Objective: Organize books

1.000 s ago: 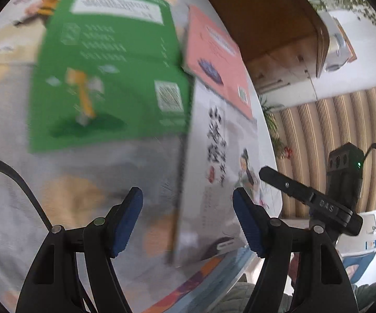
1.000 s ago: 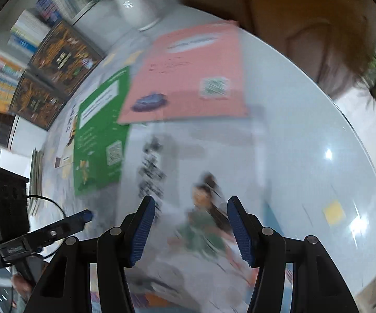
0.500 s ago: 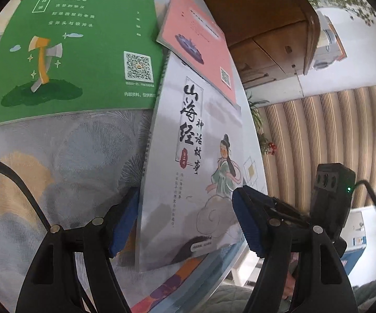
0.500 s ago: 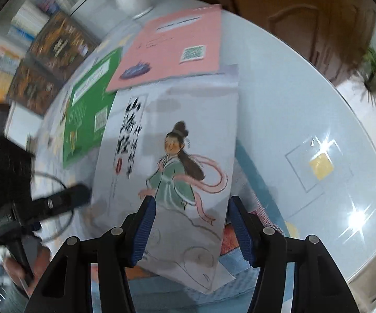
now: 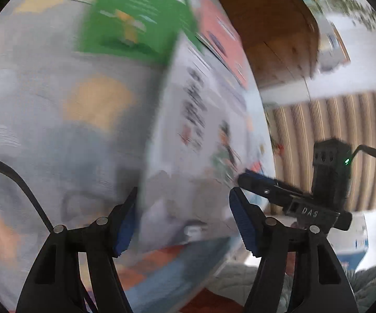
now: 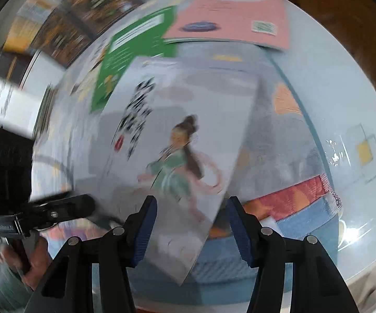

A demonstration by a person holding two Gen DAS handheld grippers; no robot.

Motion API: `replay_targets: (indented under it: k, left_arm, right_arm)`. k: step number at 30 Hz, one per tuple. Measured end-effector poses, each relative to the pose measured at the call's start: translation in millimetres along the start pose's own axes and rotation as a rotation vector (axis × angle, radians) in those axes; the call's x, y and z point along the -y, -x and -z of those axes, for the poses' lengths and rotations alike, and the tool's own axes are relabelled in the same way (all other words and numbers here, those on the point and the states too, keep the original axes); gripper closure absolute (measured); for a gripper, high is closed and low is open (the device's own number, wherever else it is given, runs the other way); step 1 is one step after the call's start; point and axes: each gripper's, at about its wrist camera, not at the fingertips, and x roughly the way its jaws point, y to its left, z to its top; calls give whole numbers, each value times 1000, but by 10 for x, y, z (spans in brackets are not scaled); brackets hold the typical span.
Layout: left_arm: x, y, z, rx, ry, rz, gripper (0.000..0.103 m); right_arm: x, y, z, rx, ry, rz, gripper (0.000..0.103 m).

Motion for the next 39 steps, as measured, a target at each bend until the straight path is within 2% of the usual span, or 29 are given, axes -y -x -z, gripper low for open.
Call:
replay_targets:
  k: [2, 4, 7, 9, 11, 15, 17, 20, 23, 25, 27, 30, 33, 36, 38, 39]
  left_arm:
    - [-105, 57, -58, 19, 26, 10, 39]
    - [-167, 71, -97, 21, 45, 18, 39]
    - [-166, 169, -1, 48, 18, -22, 39]
    - [-240, 327, 123, 74, 34, -32, 39]
    - [-386, 472, 229, 99, 77, -46, 39]
    - [-803, 859, 404, 209, 211, -107, 39]
    - [-1010, 1057, 459, 273, 280, -109, 39]
    - [-1281, 1309, 465, 358, 335, -133, 39]
    - [-1501, 1410, 437, 382, 378, -168, 39]
    - [-1626, 1549, 524, 403, 395, -161, 39]
    - [-1676, 1584, 644, 403, 413, -153, 39]
    - [-1724, 1593, 818, 384, 432, -124, 45]
    - [-1667, 1565, 892, 356, 402, -159, 51]
    - [-1628, 1538, 903, 361, 378, -178, 52]
    - [-1613, 1544, 890, 378, 389, -164, 53]
    - [-1622, 1583, 913, 404, 403, -104, 56]
  right_arm:
    - [-17, -54, -81, -11, 3, -9, 47]
    - [-145, -74, -136, -16, 57, -1, 47]
    - [-426, -108, -196, -27, 164, 31, 47]
    - [-572, -139, -212, -35, 206, 14, 47]
    - [-773, -232, -276, -54, 247, -25, 47]
    - [-1350, -564, -405, -105, 357, -64, 47]
    - [-1720, -767, -451, -121, 413, -98, 47]
    - [-2166, -1026, -539, -137, 441, -168, 47]
    - [-2440, -1235, -609, -137, 435, -180, 48]
    - [-2477, -1230, -578, -134, 442, -174, 50]
    - [-2423, -1152, -451, -123, 477, -154, 60]
    - [-2296, -1147, -250, -145, 469, -117, 71]
    - [-2267, -1088, -73, -135, 492, -100, 71]
    - [-2305, -1130, -12, -135, 493, -102, 71]
    - [-2316, -1149, -40, -139, 486, -108, 71]
    - [-2312, -1162, -56, -146, 475, -120, 71]
